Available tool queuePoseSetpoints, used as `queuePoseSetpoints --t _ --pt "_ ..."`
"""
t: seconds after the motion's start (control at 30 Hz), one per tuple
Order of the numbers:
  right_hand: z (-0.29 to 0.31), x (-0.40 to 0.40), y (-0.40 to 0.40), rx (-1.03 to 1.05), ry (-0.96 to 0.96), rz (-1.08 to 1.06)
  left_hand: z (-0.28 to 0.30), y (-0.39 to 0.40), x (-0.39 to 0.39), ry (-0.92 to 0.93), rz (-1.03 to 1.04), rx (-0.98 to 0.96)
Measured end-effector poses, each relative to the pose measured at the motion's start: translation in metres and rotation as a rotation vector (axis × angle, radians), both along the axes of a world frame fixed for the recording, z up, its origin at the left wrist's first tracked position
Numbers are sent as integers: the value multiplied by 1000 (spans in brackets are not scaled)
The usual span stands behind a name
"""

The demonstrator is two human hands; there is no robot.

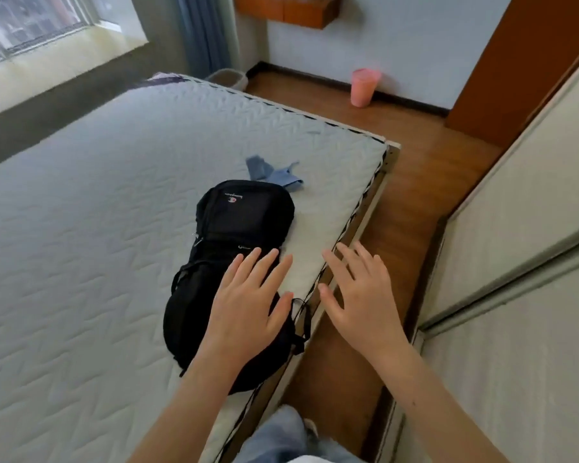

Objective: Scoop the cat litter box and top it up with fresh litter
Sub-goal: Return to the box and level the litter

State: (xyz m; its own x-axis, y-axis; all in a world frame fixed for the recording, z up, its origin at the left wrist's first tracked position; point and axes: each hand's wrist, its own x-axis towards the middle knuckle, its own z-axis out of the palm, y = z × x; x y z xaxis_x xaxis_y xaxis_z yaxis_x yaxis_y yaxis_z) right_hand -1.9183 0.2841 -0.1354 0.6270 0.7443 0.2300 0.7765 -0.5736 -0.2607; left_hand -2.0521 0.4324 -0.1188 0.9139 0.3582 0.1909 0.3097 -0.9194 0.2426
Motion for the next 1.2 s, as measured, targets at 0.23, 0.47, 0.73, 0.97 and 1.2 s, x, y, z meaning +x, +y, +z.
queuePoseSetpoints --t 0.23,0.47,0.73,0.97,1.2 --pt "-11 76 -29 33 31 -232 -11 3 118 36 -238 11" --pt "-6 162 -17 -7 36 -434 -16 32 231 72 -426 10" --pt "5 256 -9 36 83 -565 -4 57 353 40 -552 -19" --pt "-7 356 -12 16 125 -601 -25 52 454 39 -537 -52" --pt "0 497 -24 107 149 -575 -12 38 593 60 -527 3"
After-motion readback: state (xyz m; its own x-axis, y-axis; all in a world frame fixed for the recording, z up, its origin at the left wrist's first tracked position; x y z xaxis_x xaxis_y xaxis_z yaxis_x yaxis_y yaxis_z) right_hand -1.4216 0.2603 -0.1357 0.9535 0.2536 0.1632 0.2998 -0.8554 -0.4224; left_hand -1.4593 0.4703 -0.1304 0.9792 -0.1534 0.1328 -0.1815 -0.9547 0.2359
